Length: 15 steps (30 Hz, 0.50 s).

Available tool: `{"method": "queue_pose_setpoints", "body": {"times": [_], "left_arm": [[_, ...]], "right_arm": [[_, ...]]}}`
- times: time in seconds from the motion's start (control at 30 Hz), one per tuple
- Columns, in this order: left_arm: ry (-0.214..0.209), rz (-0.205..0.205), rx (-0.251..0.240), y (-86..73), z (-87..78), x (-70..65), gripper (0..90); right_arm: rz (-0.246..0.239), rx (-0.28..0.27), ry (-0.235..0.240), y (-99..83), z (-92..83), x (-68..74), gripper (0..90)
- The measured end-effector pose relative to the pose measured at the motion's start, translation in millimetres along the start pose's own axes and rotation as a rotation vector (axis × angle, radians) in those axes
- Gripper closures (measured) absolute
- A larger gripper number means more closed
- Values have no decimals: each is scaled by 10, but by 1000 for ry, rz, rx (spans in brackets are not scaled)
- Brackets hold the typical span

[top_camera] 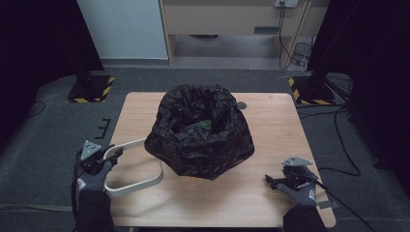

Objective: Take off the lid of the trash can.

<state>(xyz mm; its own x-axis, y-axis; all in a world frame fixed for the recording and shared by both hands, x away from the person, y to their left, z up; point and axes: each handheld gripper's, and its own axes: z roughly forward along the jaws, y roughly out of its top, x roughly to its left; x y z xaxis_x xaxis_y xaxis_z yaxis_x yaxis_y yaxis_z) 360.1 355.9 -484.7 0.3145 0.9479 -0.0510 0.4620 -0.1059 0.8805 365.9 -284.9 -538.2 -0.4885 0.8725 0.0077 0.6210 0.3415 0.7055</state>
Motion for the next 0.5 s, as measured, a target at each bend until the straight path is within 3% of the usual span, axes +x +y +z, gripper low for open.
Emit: {"method": "queue_pose_setpoints", "body": {"times": [0.13, 0.3, 0.5], "left_arm": [[-9, 28, 50, -61, 81, -56, 590], [-18, 60, 61, -61, 131, -132, 590], [-21, 78, 115, -124, 209, -146, 590]], "right_arm": [[0, 0, 0, 0, 0, 0, 8], [0, 0, 0, 0, 0, 1, 8], [0, 0, 0, 0, 0, 1, 8]]}}
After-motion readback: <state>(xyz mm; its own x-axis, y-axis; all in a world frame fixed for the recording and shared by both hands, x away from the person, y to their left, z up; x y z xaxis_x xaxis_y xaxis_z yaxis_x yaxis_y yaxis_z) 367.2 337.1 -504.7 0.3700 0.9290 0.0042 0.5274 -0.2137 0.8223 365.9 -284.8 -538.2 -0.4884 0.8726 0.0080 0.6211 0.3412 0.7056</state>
